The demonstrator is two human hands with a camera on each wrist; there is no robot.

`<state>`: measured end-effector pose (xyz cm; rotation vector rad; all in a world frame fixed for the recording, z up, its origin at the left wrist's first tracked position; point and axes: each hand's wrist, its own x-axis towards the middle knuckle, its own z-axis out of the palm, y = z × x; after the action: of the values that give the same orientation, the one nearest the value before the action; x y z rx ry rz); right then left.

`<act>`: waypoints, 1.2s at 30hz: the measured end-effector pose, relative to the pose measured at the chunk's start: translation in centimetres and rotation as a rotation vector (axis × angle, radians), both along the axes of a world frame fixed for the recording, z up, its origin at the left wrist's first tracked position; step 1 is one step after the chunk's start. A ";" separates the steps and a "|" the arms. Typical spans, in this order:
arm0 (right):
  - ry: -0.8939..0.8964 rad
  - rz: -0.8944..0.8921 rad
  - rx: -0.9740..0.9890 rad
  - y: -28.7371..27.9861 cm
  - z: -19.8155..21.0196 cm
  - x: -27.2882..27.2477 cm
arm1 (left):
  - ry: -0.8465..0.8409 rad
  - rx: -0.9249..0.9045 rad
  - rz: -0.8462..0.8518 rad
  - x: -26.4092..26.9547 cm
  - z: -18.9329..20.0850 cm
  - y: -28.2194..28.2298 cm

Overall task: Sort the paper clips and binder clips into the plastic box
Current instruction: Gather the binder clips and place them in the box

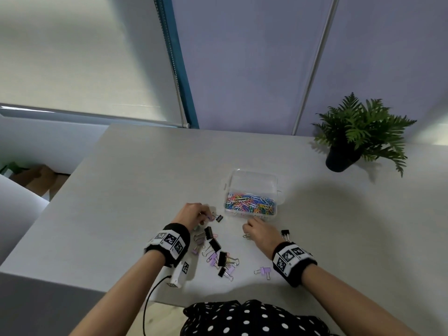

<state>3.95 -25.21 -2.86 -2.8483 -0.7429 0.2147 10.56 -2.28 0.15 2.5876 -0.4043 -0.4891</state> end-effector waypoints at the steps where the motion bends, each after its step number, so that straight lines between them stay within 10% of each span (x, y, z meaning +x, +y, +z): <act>1: 0.022 0.021 0.019 0.1 0.2 0.3 | -0.002 -0.025 0.001 0.0 0.0 -0.3; 13: 0.315 0.195 -0.022 0.6 0.7 3.4 | 0.055 -0.249 0.157 2.1 1.8 -3.8; 20: 0.197 0.182 -0.004 0.1 -0.1 2.8 | 0.026 -0.191 0.106 3.7 2.4 -7.3; 25: 0.316 0.065 0.063 -0.8 0.7 1.9 | 0.079 -0.113 0.005 4.3 3.6 -8.8; 31: 0.200 -0.366 0.603 -3.7 3.4 4.6 | -0.039 -0.153 0.040 3.8 3.9 -4.6; 36: 0.183 -0.398 0.320 -3.3 4.6 7.2 | -0.013 -0.079 -0.105 1.0 3.0 -1.9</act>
<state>11.16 -28.50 1.78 -2.5554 -0.1487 0.2631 11.51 -4.16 3.17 2.5034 -0.5556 -0.4830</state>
